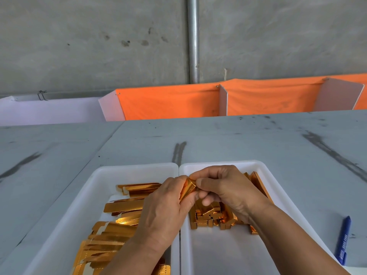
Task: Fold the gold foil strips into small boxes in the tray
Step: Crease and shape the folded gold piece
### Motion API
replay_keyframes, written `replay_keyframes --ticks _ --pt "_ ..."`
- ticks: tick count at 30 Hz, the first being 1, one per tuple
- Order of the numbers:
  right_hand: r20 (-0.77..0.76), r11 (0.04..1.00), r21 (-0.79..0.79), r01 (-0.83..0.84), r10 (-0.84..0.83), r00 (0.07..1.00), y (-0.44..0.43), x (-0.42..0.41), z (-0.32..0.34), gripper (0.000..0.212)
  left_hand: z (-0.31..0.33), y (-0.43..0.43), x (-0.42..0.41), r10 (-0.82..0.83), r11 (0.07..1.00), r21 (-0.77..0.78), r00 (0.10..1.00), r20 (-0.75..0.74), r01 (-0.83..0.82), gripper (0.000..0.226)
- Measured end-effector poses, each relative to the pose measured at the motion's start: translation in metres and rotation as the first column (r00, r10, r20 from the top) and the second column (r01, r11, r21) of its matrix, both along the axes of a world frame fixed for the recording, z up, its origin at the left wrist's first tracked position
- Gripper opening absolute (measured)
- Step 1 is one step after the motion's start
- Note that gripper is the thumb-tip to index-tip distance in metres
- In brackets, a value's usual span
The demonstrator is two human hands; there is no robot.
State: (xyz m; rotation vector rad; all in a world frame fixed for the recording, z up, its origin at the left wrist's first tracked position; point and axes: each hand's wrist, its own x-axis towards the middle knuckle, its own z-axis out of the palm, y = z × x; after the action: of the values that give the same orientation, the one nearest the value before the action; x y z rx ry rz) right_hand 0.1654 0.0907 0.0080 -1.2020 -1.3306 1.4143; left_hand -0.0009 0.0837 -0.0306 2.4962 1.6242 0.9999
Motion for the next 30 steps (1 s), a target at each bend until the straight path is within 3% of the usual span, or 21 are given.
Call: replay_keyframes --ticks 18,27,30 --pt "-0.006 0.999 0.054 -0.001 0.002 1.0 -0.001 -0.001 -0.004 0.007 0.001 -0.002 0.001 0.048 0.999 -0.018 0.998 -0.033 -0.048 0.073" --pt "0.146 0.991 0.136 -0.003 -0.017 0.989 -0.002 -0.009 -0.011 0.006 0.001 -0.002 -0.001 0.07 0.997 -0.018 0.997 -0.021 -0.07 0.048" --pt "0.128 0.988 0.152 0.038 -0.058 0.99 -0.002 -0.013 -0.012 0.002 0.002 -0.001 0.001 0.075 0.997 -0.005 0.997 -0.009 -0.075 0.042"
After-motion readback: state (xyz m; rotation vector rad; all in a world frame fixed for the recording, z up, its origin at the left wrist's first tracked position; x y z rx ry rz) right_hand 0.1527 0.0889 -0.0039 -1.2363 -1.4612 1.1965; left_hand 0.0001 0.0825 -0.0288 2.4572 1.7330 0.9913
